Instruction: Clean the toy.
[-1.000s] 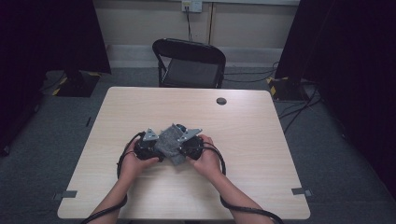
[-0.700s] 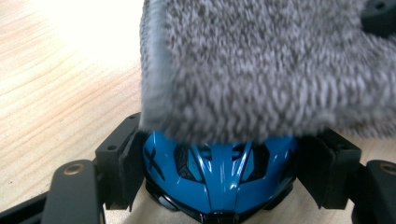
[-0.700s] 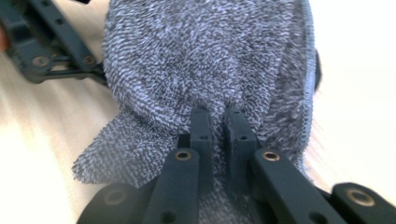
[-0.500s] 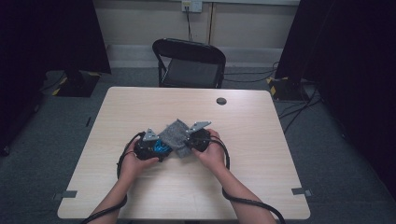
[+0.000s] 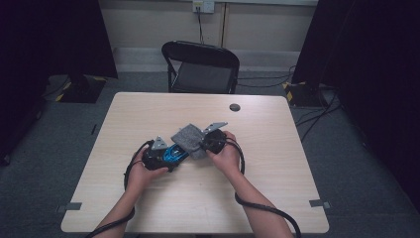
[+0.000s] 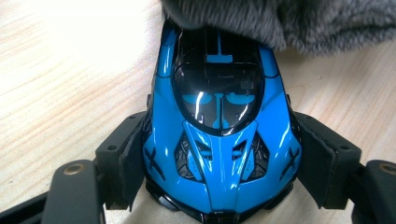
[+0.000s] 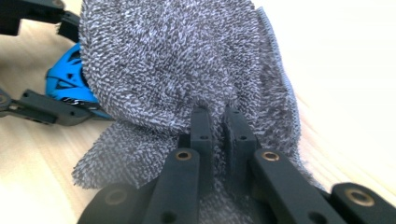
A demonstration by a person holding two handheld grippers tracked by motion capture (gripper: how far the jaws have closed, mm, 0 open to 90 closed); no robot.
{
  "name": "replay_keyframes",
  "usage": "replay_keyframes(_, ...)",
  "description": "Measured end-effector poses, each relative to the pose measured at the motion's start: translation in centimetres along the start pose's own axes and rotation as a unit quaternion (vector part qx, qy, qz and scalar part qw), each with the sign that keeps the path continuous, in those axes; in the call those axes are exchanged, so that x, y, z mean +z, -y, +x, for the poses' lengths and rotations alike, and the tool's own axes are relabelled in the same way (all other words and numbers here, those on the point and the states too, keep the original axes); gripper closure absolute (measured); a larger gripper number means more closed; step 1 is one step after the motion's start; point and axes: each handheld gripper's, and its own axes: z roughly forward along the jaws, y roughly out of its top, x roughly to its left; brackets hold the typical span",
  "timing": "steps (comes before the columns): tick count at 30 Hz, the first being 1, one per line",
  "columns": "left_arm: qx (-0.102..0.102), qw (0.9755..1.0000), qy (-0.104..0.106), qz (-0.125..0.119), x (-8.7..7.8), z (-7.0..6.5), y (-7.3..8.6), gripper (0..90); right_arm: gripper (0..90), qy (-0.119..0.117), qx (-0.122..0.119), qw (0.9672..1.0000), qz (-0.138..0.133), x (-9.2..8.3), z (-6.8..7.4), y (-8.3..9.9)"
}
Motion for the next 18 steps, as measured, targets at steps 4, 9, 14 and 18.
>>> replay_keyframes(4, 0.0, 1.0, -0.001, 0.0, 0.0, 0.0, 0.0, 25.6, 84.5, 0.01, 0.006, 0.9999, 0.004, -0.2, -0.7, 0.1)
replay_keyframes(9, 0.001, 1.0, -0.001, 0.0, 0.0, 0.0, 0.0, 25.7, 84.5, 0.021, 0.02, 0.9996, 0.004, -0.6, -1.8, 0.6)
replay_keyframes(14, -0.001, 1.0, 0.0, -0.001, 0.0, 0.0, 0.0, 25.7, 84.5, 0.025, 0.038, 0.9989, -0.004, -1.3, -2.9, 1.2)
replay_keyframes(18, 0.0, 1.0, -0.001, 0.0, 0.0, 0.0, 0.0, 25.7, 84.5, 0.039, 0.046, 0.9982, -0.007, -2.1, -3.8, 1.5)
